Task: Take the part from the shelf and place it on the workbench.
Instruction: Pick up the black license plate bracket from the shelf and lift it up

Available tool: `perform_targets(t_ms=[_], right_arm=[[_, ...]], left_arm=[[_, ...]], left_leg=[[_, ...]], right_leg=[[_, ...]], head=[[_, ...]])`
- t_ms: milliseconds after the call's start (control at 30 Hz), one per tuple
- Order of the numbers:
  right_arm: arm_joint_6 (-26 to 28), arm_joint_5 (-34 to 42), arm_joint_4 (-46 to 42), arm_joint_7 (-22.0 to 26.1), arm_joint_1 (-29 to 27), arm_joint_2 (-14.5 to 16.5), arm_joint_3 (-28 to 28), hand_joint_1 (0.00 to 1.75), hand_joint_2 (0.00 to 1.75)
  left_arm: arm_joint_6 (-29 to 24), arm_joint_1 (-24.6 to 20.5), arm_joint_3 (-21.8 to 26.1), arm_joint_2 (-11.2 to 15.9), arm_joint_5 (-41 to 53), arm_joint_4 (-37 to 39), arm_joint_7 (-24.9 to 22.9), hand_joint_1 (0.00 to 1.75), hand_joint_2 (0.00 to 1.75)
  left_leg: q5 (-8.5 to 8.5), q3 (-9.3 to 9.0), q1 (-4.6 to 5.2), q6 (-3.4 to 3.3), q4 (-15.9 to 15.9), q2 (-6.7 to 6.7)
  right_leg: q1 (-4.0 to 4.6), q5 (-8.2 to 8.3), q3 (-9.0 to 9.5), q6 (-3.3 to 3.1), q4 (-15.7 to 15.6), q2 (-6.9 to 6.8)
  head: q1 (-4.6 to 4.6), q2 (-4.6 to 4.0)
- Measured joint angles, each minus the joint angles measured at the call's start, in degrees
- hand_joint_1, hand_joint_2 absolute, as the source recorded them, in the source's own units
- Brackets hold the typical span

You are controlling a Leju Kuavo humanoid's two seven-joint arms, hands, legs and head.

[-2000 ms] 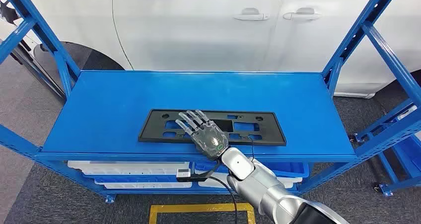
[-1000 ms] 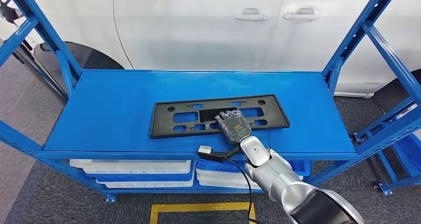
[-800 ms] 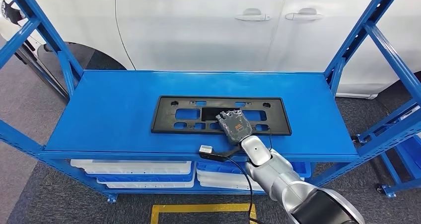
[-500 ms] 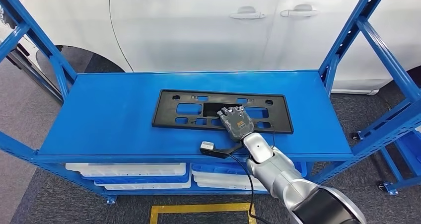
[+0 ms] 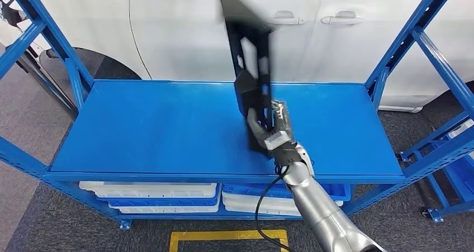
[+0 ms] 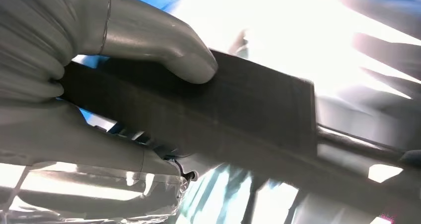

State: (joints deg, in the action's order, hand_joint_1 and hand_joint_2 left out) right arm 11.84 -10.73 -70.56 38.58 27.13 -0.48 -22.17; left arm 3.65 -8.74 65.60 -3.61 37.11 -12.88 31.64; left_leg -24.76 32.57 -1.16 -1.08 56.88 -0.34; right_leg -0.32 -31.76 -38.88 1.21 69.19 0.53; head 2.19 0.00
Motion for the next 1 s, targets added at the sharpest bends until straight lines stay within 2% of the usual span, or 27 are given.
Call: perform_targets(t_ms=[33,67,100,133,167,233,267,367,400,467,533,567,600,633,700,733,767,867,900,933,1000], right_arm=[[-4.5,5.2,-6.4,0.4,-2.3,-0.6,0.4,1.75,1.75],[-8.8,8.8,-12.4,0.7,-4.1,-0.9,1.2,1.75,1.75],[-12.2,11.3,-17.8,0.7,-5.5,-1.1,2.0,1.75,1.75],[-14.3,12.6,-22.2,0.7,-6.4,-1.2,2.9,1.75,1.75],[-15.4,13.2,-25.8,0.7,-7.0,-1.2,3.5,1.75,1.75],[-15.9,13.7,-31.3,0.7,-8.0,-1.4,4.4,1.75,1.75],[-16.0,13.8,-33.4,0.7,-8.5,-1.5,4.8,1.75,1.75],[-16.4,14.0,-37.9,0.7,-9.6,-1.6,5.4,1.75,1.75],[-17.5,14.5,-39.0,0.7,-9.8,-1.6,5.6,1.75,1.75],[-23.2,16.3,-41.4,0.7,-10.4,-1.0,6.4,1.75,1.75],[-31.6,18.4,-44.1,0.6,-11.3,0.6,7.7,1.75,1.75],[-34.9,19.1,-45.2,0.6,-11.7,1.5,8.1,1.75,1.75],[-36.8,19.6,-45.9,0.6,-12.1,2.1,8.3,1.75,1.75],[-37.7,20.0,-46.3,0.6,-12.3,2.5,8.1,1.75,1.75],[-37.7,20.1,-46.8,0.6,-12.4,2.8,7.7,1.75,1.75],[-37.5,19.9,-47.0,0.6,-12.4,2.9,7.3,1.75,1.75],[-37.3,19.7,-47.4,0.6,-12.4,2.9,6.9,1.75,1.75],[-37.3,19.0,-48.3,0.6,-12.6,2.8,6.0,1.75,1.75],[-37.4,18.8,-48.4,0.6,-12.7,2.8,5.7,1.75,1.75],[-37.5,18.7,-48.6,0.6,-12.9,2.7,5.6,1.75,1.75],[-37.6,18.3,-48.7,0.6,-13.2,2.6,5.5,1.75,1.75]], left_arm=[[0.6,0.1,0.1,0.1,-0.3,0.0,0.1,0.00,1.75],[1.2,0.2,0.2,0.1,-0.7,0.0,0.3,0.00,1.75],[1.7,0.3,0.2,0.1,-1.0,0.0,0.5,0.00,1.75],[2.0,0.4,0.3,0.1,-1.1,0.0,0.5,0.00,1.75],[2.2,0.4,0.3,0.1,-1.2,0.0,0.6,0.00,1.75],[2.3,0.2,0.3,0.1,-1.3,0.0,0.7,0.00,1.75],[2.3,0.2,0.3,0.2,-1.3,0.0,0.8,0.00,1.75],[2.4,0.2,0.3,0.2,-1.3,0.0,0.8,0.00,1.75],[2.4,0.2,0.3,0.2,-1.3,0.0,0.8,0.00,1.75],[2.3,0.1,0.3,0.2,-1.3,0.0,0.6,0.00,1.75],[1.8,0.3,0.3,0.3,-1.4,0.0,-0.7,0.00,1.75],[1.4,0.5,0.3,0.3,-1.5,0.0,-1.7,0.00,1.75],[0.9,0.7,0.3,0.3,-1.5,0.0,-2.8,0.00,1.75],[0.4,0.9,0.3,0.3,-1.5,0.0,-4.0,0.00,1.75],[-0.6,1.3,0.3,0.5,-1.2,0.0,-6.3,0.00,1.75],[-1.2,1.5,0.3,0.6,-1.0,0.0,-7.6,0.00,1.75],[-1.8,1.7,0.3,0.7,-0.6,0.0,-9.1,0.00,1.75],[-3.6,2.4,0.3,0.7,0.5,0.0,-14.8,0.00,1.75],[-4.3,2.6,0.3,0.7,0.9,0.0,-16.7,0.00,1.75],[-5.0,2.7,0.3,0.7,1.1,0.0,-18.3,0.00,1.75],[-6.1,2.8,0.3,0.6,1.3,0.0,-20.9,0.00,1.75]], left_leg=[[-0.01,0.14,0.08,-0.06,0.1,-0.05],[-0.05,0.23,0.15,-0.07,0.1,-0.09],[-0.12,0.22,0.20,-0.02,0.2,-0.11],[-0.23,0.11,0.23,0.08,0.3,-0.11],[-0.37,-0.03,0.24,0.21,0.3,-0.10],[-0.68,-0.10,0.46,0.64,0.6,-0.10],[-0.78,-0.03,0.56,0.90,0.6,-0.10],[-1.01,0.06,0.55,1.86,0.7,-0.04],[-1.68,0.36,0.51,2.18,1.5,-0.01],[-4.76,2.61,0.41,2.74,6.6,0.04],[-8.23,6.21,0.36,3.09,14.5,0.04],[-8.85,7.35,0.37,3.13,16.9,0.04],[-8.34,7.46,0.38,3.05,17.1,0.04],[-6.77,6.40,0.41,2.84,14.9,0.04],[-2.85,2.34,0.66,2.06,6.5,0.04],[-1.53,0.73,0.85,1.66,3.1,0.06],[-0.89,-0.14,1.03,1.34,1.1,0.06],[-0.09,-0.18,1.10,0.61,0.2,0.09],[0.35,-0.10,0.97,0.30,-0.2,0.16],[0.82,0.09,0.81,-0.02,-0.6,0.26],[1.64,0.92,0.72,-0.42,-0.9,0.36]], right_leg=[[-0.03,-1.34,-1.76,0.03,3.5,-0.01],[-0.04,-1.60,-2.71,0.01,5.4,-0.02],[-0.04,-0.63,-2.48,-0.05,4.8,-0.05],[-0.04,1.29,-1.08,-0.18,2.0,-0.09],[-0.04,3.54,1.02,-0.36,-2.2,-0.15],[0.07,6.09,4.37,-0.75,-9.3,-0.22],[0.14,6.38,5.01,-0.96,-10.8,-0.21],[0.16,6.39,5.01,-1.79,-11.4,-0.13],[0.05,6.47,5.07,-2.13,-11.5,-0.16],[-0.12,6.53,5.18,-2.59,-11.7,-0.29],[-0.01,6.48,5.20,-2.85,-11.6,-0.41],[0.07,6.49,5.23,-2.93,-11.6,-0.44],[0.16,6.50,5.28,-2.98,-11.5,-0.42],[0.25,6.53,5.36,-3.02,-11.5,-0.38],[0.52,6.52,5.47,-2.97,-11.5,-0.24],[0.61,6.56,5.43,-2.85,-11.4,-0.19],[0.67,6.63,5.34,-2.66,-11.4,-0.18],[0.59,6.85,5.14,-1.72,-11.4,-0.22],[0.55,6.18,4.96,-1.37,-11.0,-0.24],[0.50,4.70,4.45,-1.06,-9.6,-0.24],[0.24,-0.21,2.25,-0.57,-3.4,-0.25]], head=[[-0.01,0.00],[-0.01,0.00],[0.00,0.00],[0.00,0.00],[0.00,0.00],[0.01,0.00],[0.01,0.00],[0.02,0.00],[0.02,0.00],[0.02,0.00],[0.02,0.00],[0.02,0.00],[0.02,0.00],[0.02,0.00],[0.02,0.00],[0.02,0.00],[0.02,0.00],[0.02,0.00],[0.01,0.00],[0.01,0.00],[0.00,0.00]])
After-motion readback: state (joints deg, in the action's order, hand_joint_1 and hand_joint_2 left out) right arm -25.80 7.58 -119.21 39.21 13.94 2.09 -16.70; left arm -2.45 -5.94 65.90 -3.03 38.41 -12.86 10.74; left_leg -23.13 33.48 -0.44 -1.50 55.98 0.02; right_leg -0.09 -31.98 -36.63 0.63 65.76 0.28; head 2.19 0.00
